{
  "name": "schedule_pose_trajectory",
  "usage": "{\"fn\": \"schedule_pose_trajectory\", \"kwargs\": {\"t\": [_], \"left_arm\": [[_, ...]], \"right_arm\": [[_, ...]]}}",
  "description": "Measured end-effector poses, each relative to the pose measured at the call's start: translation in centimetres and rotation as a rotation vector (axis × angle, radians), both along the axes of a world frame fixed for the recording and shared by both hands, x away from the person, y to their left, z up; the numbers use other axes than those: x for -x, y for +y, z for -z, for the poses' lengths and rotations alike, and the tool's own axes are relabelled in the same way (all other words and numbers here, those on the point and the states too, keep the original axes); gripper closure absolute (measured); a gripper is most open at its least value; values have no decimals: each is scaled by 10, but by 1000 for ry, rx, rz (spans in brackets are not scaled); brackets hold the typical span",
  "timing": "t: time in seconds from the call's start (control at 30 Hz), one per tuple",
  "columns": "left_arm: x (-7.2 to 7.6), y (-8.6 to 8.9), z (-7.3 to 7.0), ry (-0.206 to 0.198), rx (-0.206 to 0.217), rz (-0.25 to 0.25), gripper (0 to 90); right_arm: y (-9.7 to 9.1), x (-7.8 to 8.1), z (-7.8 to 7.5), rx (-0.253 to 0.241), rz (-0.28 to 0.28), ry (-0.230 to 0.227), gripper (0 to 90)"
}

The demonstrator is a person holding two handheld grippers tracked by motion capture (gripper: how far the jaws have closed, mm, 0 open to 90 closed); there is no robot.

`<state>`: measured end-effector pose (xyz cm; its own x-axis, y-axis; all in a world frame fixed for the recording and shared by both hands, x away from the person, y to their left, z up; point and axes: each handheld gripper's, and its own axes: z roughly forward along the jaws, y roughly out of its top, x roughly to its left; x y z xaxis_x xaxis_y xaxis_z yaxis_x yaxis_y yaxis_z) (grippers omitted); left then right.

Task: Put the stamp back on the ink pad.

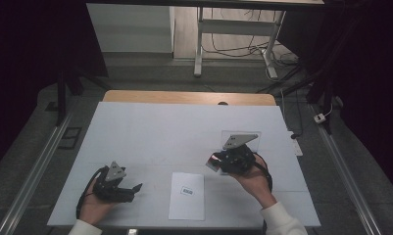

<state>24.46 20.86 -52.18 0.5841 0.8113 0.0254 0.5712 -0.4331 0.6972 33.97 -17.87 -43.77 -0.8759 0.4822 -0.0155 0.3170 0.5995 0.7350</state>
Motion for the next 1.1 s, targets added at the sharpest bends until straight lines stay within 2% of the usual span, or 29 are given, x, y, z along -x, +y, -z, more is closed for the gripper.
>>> {"fn": "schedule_pose_trajectory", "kwargs": {"t": [0.83,1.1], "left_arm": [[0,0,1,2,-7,1,154],[0,-1,1,1,-9,2,155]], "right_arm": [[-51,-22,-3,23,190,-30,695],[-63,-29,1,65,236,-34,695]]}}
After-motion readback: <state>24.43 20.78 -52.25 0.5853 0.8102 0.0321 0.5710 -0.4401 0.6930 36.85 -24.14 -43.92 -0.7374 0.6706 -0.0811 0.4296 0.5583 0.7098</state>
